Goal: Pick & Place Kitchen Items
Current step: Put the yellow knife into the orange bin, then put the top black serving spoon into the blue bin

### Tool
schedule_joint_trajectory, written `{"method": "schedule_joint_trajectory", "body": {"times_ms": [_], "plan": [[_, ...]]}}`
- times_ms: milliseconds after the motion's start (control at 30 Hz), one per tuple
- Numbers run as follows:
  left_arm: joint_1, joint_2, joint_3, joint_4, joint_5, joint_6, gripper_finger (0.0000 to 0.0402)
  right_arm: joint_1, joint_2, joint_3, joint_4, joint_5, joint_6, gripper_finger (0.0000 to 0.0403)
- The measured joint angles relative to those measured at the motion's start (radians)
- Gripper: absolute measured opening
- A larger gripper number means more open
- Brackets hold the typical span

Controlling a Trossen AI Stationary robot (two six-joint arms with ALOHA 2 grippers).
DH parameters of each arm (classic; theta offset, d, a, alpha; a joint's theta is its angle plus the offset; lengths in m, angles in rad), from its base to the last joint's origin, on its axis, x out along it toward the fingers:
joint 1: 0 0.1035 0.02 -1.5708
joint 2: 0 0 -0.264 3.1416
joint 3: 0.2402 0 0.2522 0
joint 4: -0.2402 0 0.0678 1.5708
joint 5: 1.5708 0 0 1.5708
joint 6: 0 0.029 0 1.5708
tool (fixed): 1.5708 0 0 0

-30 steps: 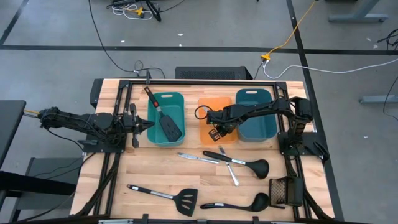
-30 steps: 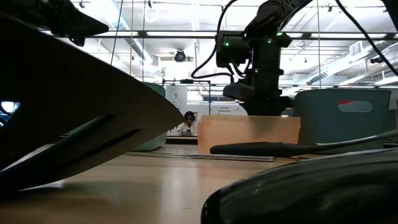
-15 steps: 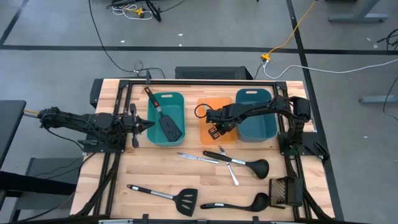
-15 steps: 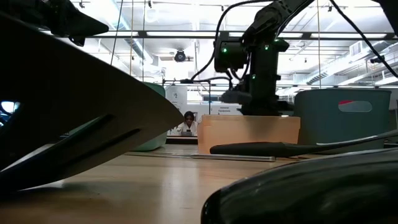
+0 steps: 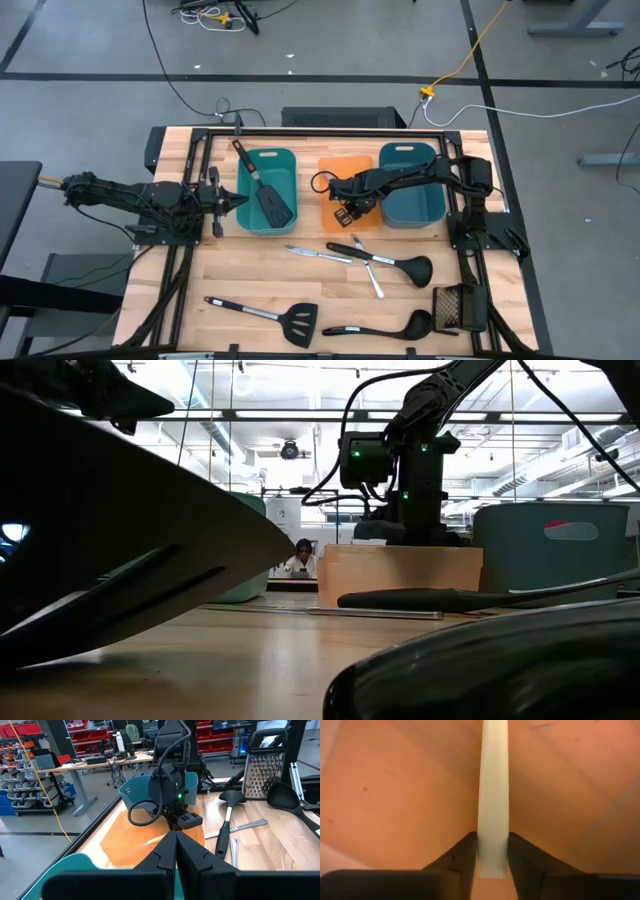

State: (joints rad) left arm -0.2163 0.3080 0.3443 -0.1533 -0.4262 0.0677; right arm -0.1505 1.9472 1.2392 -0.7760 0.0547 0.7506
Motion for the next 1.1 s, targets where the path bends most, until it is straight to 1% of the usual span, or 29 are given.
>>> {"method": "schedule_joint_trajectory", "body": {"times_ms": [133, 233, 300, 400, 500, 633, 767, 833, 933, 1000, 1033, 1100], "plan": [[0.0, 0.0, 0.0, 0.0, 0.0, 0.0, 0.0015, -0.002, 0.005, 0.029, -0.036, 0.014, -0.02, 0.02], [0.0, 0.0, 0.0, 0.0, 0.0, -0.004, 0.0015, 0.0, 0.005, 0.06, -0.075, 0.015, -0.048, 0.0234], [0.0, 0.0, 0.0, -0.001, 0.0, -0.006, 0.0015, 0.0, 0.005, 0.085, -0.097, 0.015, -0.076, 0.0246], [0.0, 0.0, 0.0, -0.005, 0.0, -0.007, 0.0015, 0.0, 0.002, 0.13, -0.138, 0.02, -0.128, 0.0253], [0.0, 0.0, 0.0, -0.013, 0.0, -0.008, 0.0015, 0.014, -0.031, 0.166, -0.152, 0.084, -0.179, 0.025], [0.0, 0.0, 0.0, -0.014, -0.003, -0.023, 0.0015, 0.059, -0.124, 0.182, -0.142, 0.222, -0.239, 0.0221], [0.0, 0.0, 0.0, -0.014, -0.003, -0.024, 0.0015, 0.108, -0.25, 0.183, -0.099, 0.334, -0.343, 0.0167], [0.0, 0.0, 0.0, -0.014, -0.004, -0.024, 0.0015, 0.137, -0.312, 0.183, -0.065, 0.357, -0.411, 0.0131], [0.0, 0.0, 0.0, -0.014, -0.004, -0.024, 0.0015, 0.195, -0.404, 0.178, 0.009, 0.359, -0.513, 0.0065], [0.0, 0.0, 0.0, -0.014, -0.004, -0.02, 0.0014, 0.24, -0.468, 0.151, 0.072, 0.374, -0.586, 0.0021], [0.0, 0.0, 0.0, -0.014, -0.004, -0.014, 0.0013, 0.26, -0.5, 0.129, 0.105, 0.385, -0.623, 0.0011], [0.0, 0.0, 0.0, -0.014, -0.004, -0.007, 0.0009, 0.299, -0.568, 0.072, 0.183, 0.405, -0.672, 0.0015]]}}
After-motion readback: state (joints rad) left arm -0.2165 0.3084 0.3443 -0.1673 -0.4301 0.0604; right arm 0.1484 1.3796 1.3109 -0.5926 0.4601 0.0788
